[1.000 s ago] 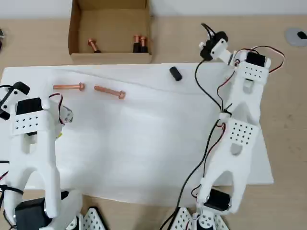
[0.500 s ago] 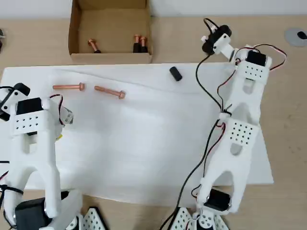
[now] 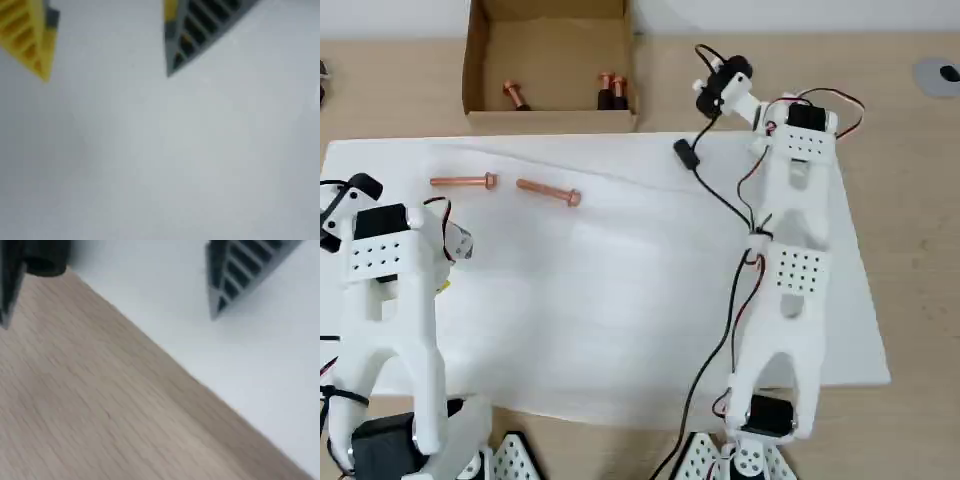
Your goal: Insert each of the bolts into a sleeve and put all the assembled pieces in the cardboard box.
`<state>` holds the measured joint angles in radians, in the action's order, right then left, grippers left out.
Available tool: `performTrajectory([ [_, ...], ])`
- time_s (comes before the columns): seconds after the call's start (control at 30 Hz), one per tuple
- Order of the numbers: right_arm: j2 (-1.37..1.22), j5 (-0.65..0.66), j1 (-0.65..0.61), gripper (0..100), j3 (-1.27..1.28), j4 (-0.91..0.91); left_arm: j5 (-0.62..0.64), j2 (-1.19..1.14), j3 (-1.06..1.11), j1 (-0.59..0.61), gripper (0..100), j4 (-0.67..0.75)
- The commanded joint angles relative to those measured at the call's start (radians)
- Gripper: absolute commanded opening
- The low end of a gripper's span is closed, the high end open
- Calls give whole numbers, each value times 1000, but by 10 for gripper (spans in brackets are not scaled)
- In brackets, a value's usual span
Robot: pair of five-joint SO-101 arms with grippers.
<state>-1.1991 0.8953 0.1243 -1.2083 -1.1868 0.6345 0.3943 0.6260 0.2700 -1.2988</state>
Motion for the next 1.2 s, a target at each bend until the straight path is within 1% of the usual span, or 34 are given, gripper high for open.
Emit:
performTrajectory([
  [0.0, 22, -12, -16, 280, -13, -5, -3, 10, -48, 11, 167, -5],
  [0.17, 65, -17, -16, 280, -30, -15, -3, 10, -48, 11, 167, -5],
  [0.3, 101, -63, -15, 281, -81, -31, -3, 10, -48, 11, 167, -5],
  [0.47, 134, -89, -13, 281, -130, -75, -3, 10, -48, 11, 167, -5],
  [0.63, 130, -91, -1, 281, -125, -80, -3, 10, -48, 9, 167, -3],
  [0.73, 131, -92, -2, 281, -131, -121, -3, 5, -48, 8, 167, 0],
  [0.83, 128, -138, 4, 281, -128, -112, -3, 4, -48, 8, 167, 2],
  [0.93, 128, -169, 28, 281, -130, -110, -3, 4, -48, 8, 167, 2],
  [1.17, 133, -170, 96, 281, -134, -87, -5, 4, -48, 8, 167, 2],
])
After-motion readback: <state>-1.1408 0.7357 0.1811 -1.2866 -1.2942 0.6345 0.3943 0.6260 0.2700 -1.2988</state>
